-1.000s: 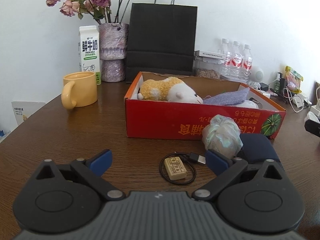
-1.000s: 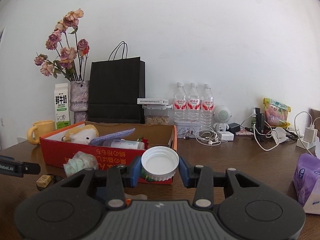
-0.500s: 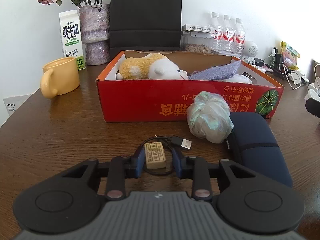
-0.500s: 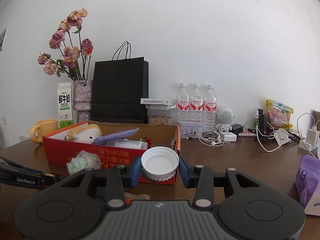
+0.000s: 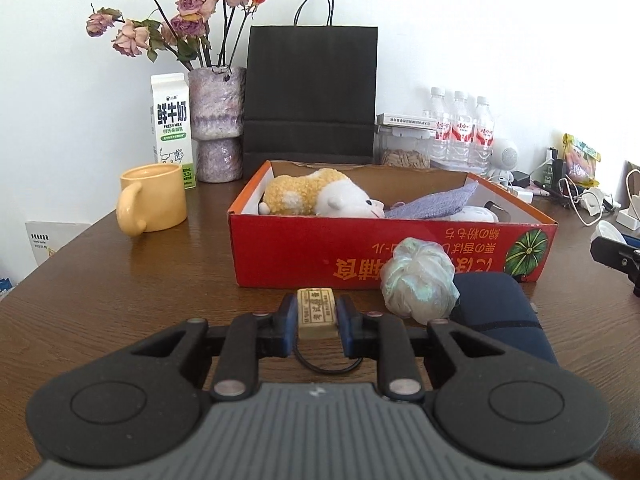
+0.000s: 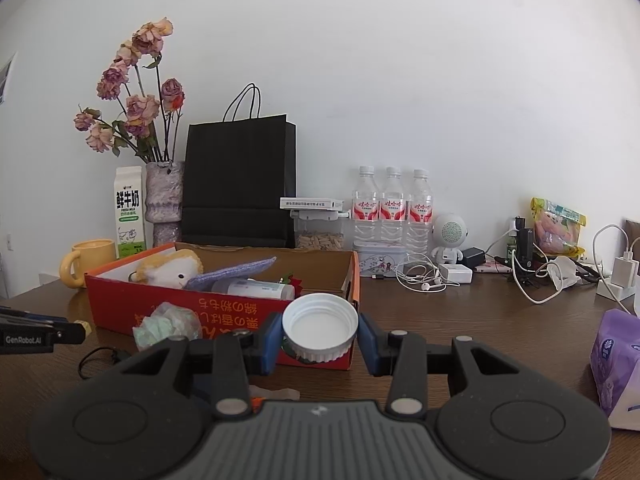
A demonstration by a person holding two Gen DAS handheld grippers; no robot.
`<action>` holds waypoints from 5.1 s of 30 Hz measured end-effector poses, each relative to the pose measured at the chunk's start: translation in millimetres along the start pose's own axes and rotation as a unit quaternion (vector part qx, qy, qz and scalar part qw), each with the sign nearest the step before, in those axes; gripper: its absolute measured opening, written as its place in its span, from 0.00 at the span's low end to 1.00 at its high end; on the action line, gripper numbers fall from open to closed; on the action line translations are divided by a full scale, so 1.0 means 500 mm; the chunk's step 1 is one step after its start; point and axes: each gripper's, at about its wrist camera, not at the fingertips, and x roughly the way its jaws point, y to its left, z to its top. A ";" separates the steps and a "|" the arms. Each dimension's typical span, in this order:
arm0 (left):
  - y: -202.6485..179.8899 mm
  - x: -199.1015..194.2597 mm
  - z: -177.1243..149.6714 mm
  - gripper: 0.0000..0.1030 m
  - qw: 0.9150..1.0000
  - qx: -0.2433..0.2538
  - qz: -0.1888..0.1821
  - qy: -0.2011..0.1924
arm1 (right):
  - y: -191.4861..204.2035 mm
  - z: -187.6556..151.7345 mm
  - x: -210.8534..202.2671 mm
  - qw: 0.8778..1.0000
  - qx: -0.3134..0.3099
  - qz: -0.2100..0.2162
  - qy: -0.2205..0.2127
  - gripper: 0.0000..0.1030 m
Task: Organize objects
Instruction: 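Grasp the small tan box with cable with the left gripper while the right holds the cap, then carry the tan box and the bottle cap toward the cardboard box with both grippers, then open both grippers over the box and withdraw them to the table, then grasp the dark blue pouch with the right gripper and lift it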
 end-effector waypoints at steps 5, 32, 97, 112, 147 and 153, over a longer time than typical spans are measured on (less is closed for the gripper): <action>-0.002 -0.006 -0.001 0.21 1.000 0.001 -0.002 -0.007 | 0.000 0.001 0.000 1.000 0.000 -0.001 0.000 0.38; -0.076 0.071 0.155 0.22 0.998 0.000 -0.037 -0.053 | 0.065 0.121 0.157 0.999 -0.004 0.047 -0.025 0.38; -0.037 0.168 0.148 1.00 0.994 -0.032 0.017 -0.098 | 0.054 0.092 0.281 0.999 0.008 0.035 0.009 0.96; 0.013 0.078 0.062 1.00 0.999 -0.028 -0.001 -0.032 | 0.075 0.047 0.165 0.999 -0.012 0.039 0.031 1.00; 0.059 -0.017 -0.004 1.00 0.999 -0.036 -0.016 0.010 | 0.212 -0.016 0.134 0.978 -0.055 0.025 0.202 0.74; 0.061 -0.017 -0.004 1.00 0.999 -0.040 -0.017 0.011 | 0.182 -0.010 0.120 0.982 -0.013 0.038 0.187 0.66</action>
